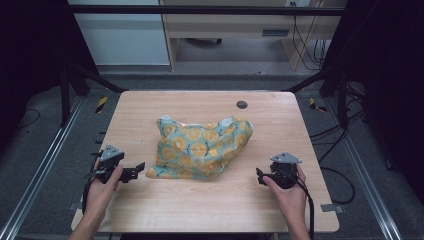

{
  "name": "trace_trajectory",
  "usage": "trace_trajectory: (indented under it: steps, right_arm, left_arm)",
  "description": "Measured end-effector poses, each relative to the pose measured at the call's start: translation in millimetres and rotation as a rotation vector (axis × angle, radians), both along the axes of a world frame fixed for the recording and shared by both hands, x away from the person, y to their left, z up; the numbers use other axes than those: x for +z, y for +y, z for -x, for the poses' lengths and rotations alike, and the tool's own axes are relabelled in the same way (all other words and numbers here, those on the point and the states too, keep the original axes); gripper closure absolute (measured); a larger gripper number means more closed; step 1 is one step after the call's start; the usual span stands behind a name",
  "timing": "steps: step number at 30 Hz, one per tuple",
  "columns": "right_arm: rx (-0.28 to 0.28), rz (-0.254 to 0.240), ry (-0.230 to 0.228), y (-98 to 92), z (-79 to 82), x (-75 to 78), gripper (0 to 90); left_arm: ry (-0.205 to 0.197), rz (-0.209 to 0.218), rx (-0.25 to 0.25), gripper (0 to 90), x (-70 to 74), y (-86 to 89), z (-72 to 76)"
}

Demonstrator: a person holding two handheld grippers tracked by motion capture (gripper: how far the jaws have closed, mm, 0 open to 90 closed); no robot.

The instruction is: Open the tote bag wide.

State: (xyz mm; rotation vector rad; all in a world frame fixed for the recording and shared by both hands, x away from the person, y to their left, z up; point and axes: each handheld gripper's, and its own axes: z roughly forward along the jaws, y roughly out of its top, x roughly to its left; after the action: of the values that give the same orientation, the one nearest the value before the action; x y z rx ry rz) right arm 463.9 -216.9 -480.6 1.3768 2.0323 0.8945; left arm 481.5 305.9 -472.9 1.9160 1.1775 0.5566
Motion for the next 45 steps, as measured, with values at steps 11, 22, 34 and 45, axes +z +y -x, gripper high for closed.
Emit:
trace_trajectory:
  steps: [11, 22, 34, 45]
  right_arm:
    - [0.062, -0.003, -0.019, 8.2, -11.5, 43.4, 19.0]
    - [0.135, -0.018, -0.011, 25.1, -40.6, 92.1, 24.6]
    - [0.178, -0.015, -0.007, 66.1, -93.1, 133.3, 32.4]
    - [0.157, -0.027, 0.076, 85.4, -145.4, 121.0, 38.7]
  left_arm:
    - [-0.011, -0.071, -0.019, 4.9, 0.0, -5.9, 4.1]
    - [-0.007, -0.101, -0.037, 5.1, -2.2, -10.9, 3.0]
    - [-0.011, -0.122, -0.048, 5.2, -0.9, -13.3, 3.0]
    - [-0.013, -0.115, -0.057, 5.3, -1.1, -14.6, 1.3]
